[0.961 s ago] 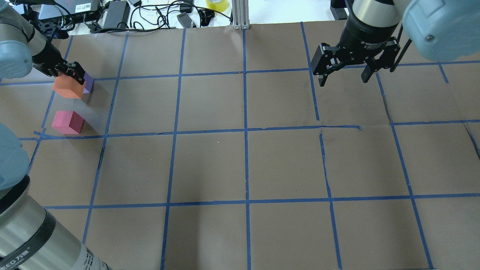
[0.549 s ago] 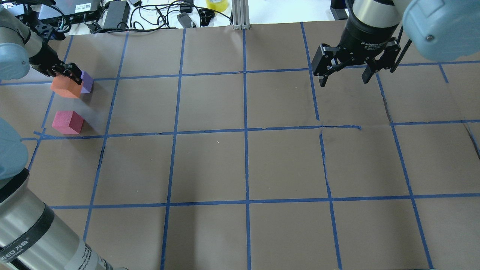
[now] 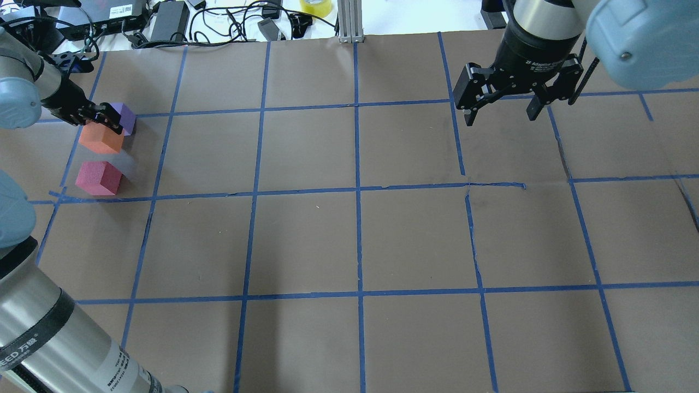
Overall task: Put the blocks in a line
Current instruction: 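Lower the orange cube between the purple and pink cubes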
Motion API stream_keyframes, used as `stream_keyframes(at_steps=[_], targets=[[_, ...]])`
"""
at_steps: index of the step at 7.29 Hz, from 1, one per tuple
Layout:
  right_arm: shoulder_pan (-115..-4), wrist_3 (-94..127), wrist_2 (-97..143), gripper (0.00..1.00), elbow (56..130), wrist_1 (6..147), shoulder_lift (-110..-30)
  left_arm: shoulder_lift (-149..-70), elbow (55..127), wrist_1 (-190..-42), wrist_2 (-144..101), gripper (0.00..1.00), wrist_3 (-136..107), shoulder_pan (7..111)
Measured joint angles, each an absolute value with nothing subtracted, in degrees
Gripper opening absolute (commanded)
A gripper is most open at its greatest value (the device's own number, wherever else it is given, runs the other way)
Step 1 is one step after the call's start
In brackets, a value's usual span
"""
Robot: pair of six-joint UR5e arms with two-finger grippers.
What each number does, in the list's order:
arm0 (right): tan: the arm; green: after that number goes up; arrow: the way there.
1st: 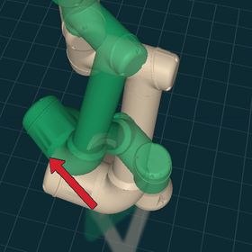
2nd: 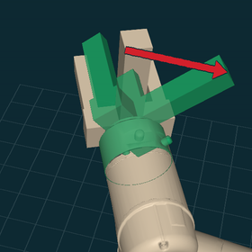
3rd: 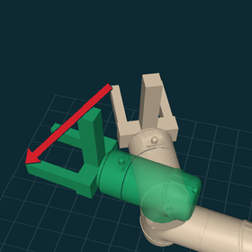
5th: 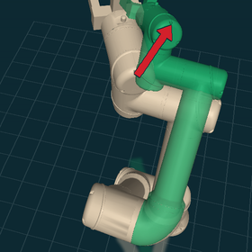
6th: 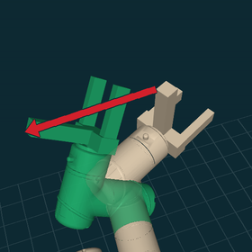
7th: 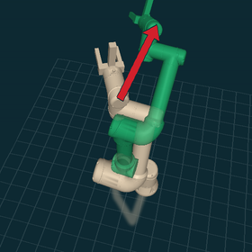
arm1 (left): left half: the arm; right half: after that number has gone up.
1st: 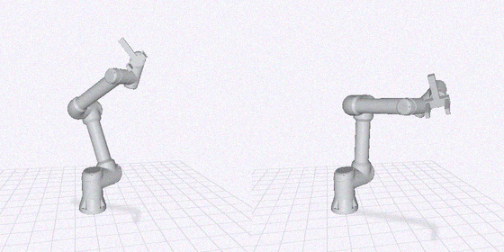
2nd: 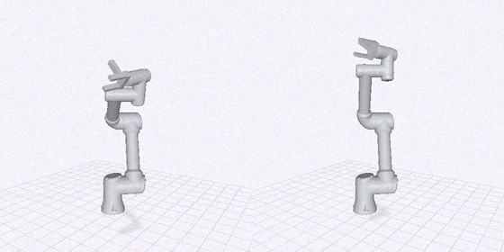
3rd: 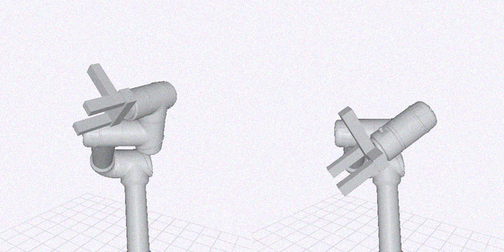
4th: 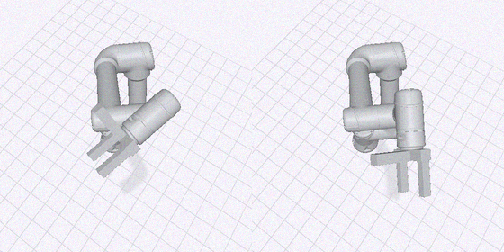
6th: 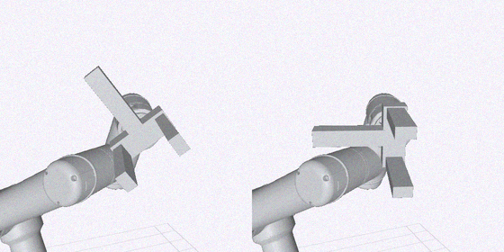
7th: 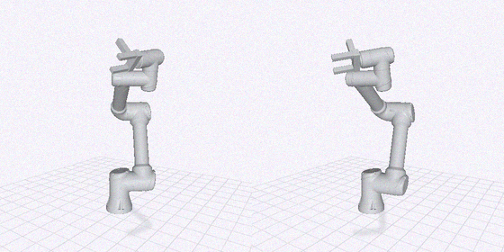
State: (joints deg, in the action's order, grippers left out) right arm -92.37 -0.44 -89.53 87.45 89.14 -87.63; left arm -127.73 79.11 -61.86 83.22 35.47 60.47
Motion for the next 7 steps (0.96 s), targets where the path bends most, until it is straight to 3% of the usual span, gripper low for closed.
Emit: stream_keyframes(at_steps=[5,6,7], targets=[[-92.37,-0.36,-89.21,1.0,87.45,89.47,-87.63,-127.75,81.28,-54.72,83.74,0.2,31.01,59.62],[-92.37,-0.26,-89.26,1.0,87.45,89.52,-87.63,-127.93,82.01,-53.86,83.83,0.44,30.46,59.6],[-92.37,-0.25,-89.38,1.0,87.45,89.57,-87.62,-128.08,82.83,-53.5,83.94,0.45,30.11,59.59]])
